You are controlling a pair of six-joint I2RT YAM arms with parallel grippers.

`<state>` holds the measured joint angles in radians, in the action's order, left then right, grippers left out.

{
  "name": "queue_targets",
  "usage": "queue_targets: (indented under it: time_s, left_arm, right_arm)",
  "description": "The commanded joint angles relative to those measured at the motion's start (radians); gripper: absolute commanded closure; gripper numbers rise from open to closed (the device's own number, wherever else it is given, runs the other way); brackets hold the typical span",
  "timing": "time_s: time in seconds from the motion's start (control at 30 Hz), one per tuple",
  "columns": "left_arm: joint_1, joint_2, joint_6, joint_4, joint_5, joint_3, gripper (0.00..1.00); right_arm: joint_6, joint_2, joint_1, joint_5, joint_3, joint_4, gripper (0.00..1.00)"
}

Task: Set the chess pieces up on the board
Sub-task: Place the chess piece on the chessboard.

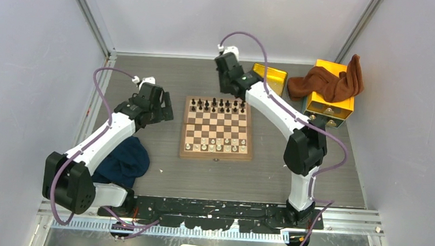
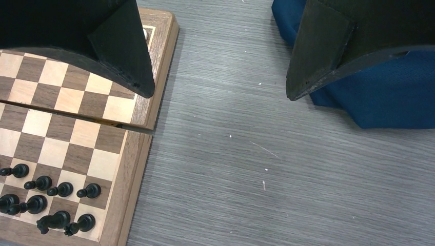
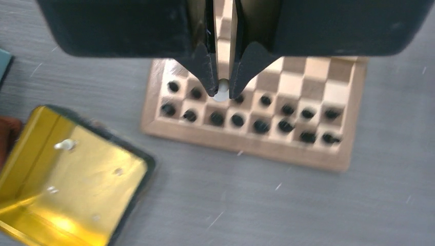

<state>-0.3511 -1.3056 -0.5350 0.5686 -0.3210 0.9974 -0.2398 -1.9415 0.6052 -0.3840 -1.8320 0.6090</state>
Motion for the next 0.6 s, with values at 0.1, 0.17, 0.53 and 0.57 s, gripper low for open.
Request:
queue_targets:
  time_s: [0.1,0.17,0.53,0.57]
  left_arm:
    - [0.006,0.071,-0.017,-0.018,0.003,-0.025,0.0]
    - [0.006,0.081,-0.021,-0.015,0.003,-0.033,0.01]
    - [0.006,0.126,-0.036,-0.008,-0.004,-0.06,0.01]
    - [0.006,0.126,-0.036,-0.006,-0.004,-0.06,0.01]
  right_arm:
    - [-0.066,0.107,0.206,-0.003,0.09,0.061,0.99]
    - [-0.076,0.105,0.256,-0.003,0.104,0.069,0.99]
    - [-0.124,0.113,0.364,0.09,0.234,0.023,0.99]
    - [-0.129,0.124,0.364,0.105,0.265,-0.007,0.99]
